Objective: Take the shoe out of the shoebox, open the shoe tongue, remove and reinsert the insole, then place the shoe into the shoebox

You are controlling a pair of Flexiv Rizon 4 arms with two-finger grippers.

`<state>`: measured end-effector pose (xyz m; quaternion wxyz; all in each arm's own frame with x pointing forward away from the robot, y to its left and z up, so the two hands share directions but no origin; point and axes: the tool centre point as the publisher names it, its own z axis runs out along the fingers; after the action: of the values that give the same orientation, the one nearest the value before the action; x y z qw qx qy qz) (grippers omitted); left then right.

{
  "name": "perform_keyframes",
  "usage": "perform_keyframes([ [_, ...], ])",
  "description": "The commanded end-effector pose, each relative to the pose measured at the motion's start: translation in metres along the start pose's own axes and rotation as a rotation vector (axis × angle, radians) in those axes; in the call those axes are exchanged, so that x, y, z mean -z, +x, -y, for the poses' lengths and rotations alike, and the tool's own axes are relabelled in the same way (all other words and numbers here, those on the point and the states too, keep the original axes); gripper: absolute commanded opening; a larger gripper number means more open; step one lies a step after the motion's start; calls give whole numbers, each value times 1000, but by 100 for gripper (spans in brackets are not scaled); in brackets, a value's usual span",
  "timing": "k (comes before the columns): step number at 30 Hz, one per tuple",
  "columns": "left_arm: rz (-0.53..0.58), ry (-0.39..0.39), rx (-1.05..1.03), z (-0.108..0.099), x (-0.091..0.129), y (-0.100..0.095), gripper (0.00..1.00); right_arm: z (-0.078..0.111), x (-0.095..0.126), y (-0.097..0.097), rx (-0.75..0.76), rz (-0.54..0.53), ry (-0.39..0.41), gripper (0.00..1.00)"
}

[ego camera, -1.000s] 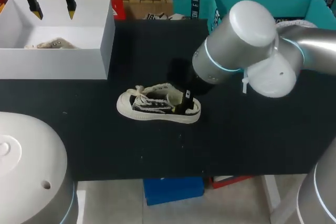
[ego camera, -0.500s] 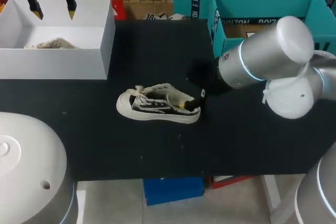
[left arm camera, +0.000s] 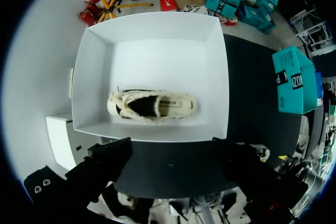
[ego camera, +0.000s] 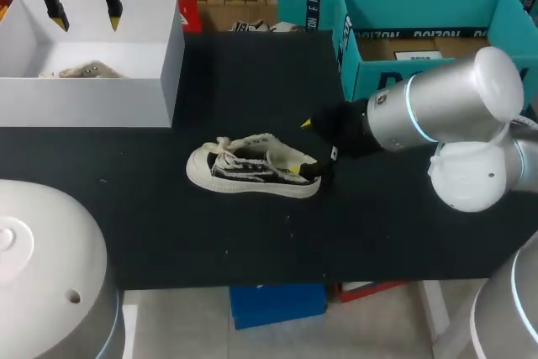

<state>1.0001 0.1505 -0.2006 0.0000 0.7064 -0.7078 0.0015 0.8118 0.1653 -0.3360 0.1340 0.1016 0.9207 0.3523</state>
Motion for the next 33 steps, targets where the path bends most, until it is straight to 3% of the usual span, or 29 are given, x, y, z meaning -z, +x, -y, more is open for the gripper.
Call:
perform_keyframes([
  [1, 1, -1, 1, 0, 0, 0, 100, 1, -1, 0, 0, 0, -5, 100],
  [2, 1, -1, 1, 0, 0, 0, 100, 1, -1, 0, 0, 0, -5, 100],
  [7, 1, -1, 1, 0, 0, 0, 100, 11, 0, -5, -31, 2, -181, 100],
  [14, 1, -1, 1, 0, 0, 0, 100, 23, -2, -5, -32, -33, -266, 100],
  [33, 1, -1, 1, 0, 0, 0, 100, 53, -26, -2, -48, -44, -316, 100],
])
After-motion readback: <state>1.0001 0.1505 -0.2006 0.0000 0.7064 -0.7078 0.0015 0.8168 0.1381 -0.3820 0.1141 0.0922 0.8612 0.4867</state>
